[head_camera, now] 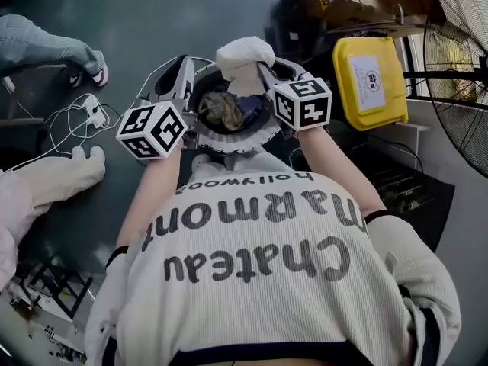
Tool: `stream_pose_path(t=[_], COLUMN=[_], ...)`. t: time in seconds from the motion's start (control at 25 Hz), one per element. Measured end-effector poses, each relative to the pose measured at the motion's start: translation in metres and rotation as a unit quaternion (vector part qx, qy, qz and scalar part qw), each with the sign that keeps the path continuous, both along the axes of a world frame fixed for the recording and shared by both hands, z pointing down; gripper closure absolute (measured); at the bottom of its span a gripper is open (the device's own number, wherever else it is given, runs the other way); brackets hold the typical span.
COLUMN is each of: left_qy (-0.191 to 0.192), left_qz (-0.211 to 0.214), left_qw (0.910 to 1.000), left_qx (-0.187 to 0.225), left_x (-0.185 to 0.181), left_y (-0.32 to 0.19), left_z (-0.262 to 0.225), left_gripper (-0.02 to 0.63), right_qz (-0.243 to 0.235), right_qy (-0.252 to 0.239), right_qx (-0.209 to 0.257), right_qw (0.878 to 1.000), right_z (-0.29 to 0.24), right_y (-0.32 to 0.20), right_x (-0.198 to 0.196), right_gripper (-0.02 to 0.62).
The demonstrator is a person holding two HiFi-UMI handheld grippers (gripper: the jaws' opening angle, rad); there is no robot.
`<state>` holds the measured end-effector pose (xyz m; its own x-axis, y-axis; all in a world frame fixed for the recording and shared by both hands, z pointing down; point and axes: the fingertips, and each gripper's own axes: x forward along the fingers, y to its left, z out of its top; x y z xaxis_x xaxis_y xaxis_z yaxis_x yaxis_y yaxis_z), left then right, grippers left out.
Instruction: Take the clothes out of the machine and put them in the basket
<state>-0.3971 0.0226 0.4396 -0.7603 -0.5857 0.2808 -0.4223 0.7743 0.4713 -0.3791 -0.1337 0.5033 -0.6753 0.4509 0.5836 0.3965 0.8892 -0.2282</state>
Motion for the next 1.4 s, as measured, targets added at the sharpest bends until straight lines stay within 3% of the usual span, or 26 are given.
stream_pose_path(t=[0.28,0.64,1.16,1.4], left_qy=[0.032,0.076,0.145,0.155], left_qz=[-0.033,-0.026,0.013,0.042], left_qw=[0.9986,0.995,0.9881,0.9858], left_qx=[-0.028,-0.061,-0.049,-0.049], left_x=[0.01,0.035,0.067,0.077], left_y=[-0.012,-0.014,-0.004,0.0], left_z=[0.053,0.106,0.209,0.231], left_gripper=[0.598,0.598,0.598,0.598], right_qz=[-0.046,-0.062,-0.071,-0.081], right_qy=[0.038,0.096,0.193,0.256], right_qx=[-0.006,-0.054,-0.079,-0.095], right_qw=[0.998,0.992,0.975,0.959], right_z=[0.053,0.138,0.244,0.281], right_y=[-0.014,-0.008,0.038,0.065], right_x=[0.001,0.023,0.092,0.131], right_gripper=[0.528,0.528,0.528,0.526])
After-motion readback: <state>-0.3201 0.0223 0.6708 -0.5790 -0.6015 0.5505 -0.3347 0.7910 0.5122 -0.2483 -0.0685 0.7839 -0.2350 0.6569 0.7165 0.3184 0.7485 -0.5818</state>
